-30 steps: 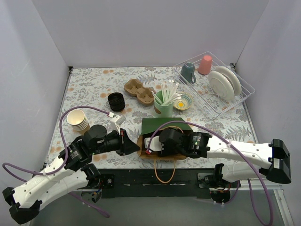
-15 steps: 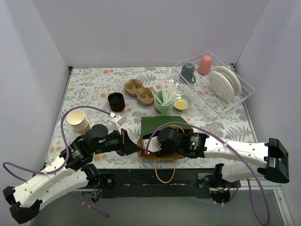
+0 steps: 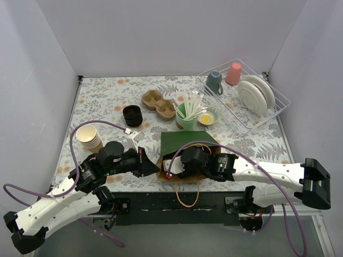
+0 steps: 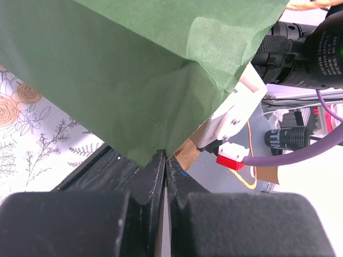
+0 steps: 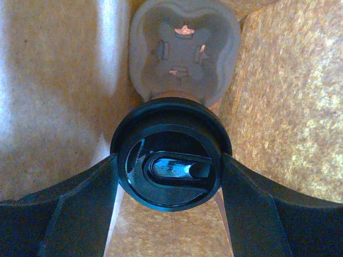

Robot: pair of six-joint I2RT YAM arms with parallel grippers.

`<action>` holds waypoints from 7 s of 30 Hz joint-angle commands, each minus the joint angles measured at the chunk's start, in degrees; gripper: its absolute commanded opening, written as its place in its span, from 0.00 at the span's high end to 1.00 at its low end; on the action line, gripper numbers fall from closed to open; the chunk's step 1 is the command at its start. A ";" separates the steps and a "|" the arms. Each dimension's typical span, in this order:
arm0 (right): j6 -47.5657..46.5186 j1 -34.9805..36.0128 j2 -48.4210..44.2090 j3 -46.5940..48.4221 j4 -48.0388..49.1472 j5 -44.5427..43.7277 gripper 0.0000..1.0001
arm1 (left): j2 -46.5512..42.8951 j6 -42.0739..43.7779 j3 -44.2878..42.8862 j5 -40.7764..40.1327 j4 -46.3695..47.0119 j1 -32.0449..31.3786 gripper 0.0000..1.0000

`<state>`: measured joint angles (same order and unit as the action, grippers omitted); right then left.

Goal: Pack the takeout coffee

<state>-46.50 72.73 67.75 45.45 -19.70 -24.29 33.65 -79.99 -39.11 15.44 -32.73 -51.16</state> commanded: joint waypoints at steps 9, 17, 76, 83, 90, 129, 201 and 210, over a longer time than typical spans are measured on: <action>3.52 -0.39 -3.31 1.75 -1.12 -3.30 0.66 | -0.17 -2.46 -2.37 0.03 -0.75 0.09 1.00; 4.40 -0.39 -8.94 0.60 -7.19 -4.36 0.67 | 1.07 -2.02 -2.81 -0.41 -0.05 0.09 1.00; 4.92 -0.92 -7.37 -11.17 10.47 -8.48 0.63 | 0.45 -7.47 -0.61 1.87 3.73 0.09 1.00; 6.60 -1.01 -8.86 -13.02 13.90 -9.54 0.62 | 0.72 -7.99 -1.14 2.31 3.46 0.09 1.00; 6.07 -1.71 -9.65 -15.74 16.10 -9.72 0.51 | 0.01 -9.66 -1.23 2.14 3.29 0.09 1.00; 10.91 -3.47 -10.79 -8.01 5.12 -6.56 0.20 | 3.35 -9.05 -4.48 1.08 3.11 0.18 1.00; 24.70 -3.12 -7.63 33.12 -12.47 1.45 0.24 | 10.65 -5.36 -22.23 -7.00 -12.62 0.09 0.63; 28.57 -3.21 -7.10 37.95 -4.56 -4.35 0.30 | 8.45 -5.45 -25.04 -9.64 -13.24 0.09 0.22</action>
<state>-20.88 69.49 61.32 79.75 -31.83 -24.69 43.94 -86.11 -60.82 8.27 -45.41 -51.11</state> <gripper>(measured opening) 0.713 0.708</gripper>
